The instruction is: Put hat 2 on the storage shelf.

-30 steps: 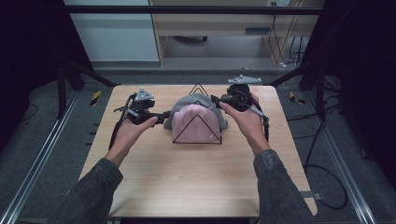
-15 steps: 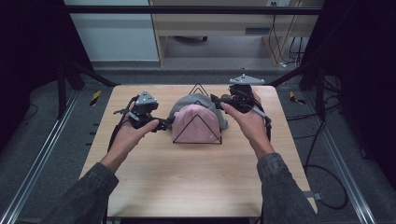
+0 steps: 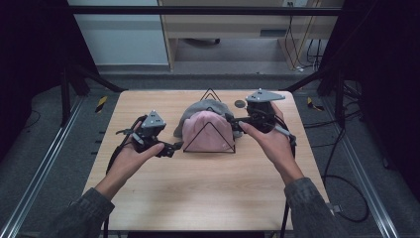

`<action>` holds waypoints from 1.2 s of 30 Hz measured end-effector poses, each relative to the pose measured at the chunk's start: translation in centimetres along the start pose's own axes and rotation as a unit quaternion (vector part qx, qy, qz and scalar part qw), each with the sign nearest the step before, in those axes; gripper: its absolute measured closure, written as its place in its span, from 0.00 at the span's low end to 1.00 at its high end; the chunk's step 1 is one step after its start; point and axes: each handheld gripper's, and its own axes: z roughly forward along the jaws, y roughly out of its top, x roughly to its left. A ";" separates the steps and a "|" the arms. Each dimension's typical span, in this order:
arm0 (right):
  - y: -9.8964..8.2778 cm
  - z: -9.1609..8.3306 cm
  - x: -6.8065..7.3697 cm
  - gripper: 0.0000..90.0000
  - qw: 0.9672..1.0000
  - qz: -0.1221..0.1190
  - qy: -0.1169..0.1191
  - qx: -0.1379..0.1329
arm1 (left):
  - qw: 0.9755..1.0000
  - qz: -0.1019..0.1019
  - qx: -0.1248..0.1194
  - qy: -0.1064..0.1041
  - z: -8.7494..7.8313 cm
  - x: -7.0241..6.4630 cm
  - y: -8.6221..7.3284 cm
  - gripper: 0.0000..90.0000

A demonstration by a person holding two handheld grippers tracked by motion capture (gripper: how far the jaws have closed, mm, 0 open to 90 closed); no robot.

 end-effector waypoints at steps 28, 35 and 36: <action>-11.9 -1.8 -1.2 0.12 0.994 0.000 0.007 0.106 | 0.998 -0.019 0.066 -0.010 -0.5 2.1 -8.8 0.06; -14.8 -1.0 -1.0 0.12 0.991 0.009 0.013 0.134 | 0.996 -0.031 0.083 -0.014 0.6 2.3 -10.5 0.07; -15.1 -0.8 -1.0 0.12 0.991 0.010 0.015 0.136 | 0.996 -0.033 0.087 -0.014 0.8 2.4 -10.9 0.06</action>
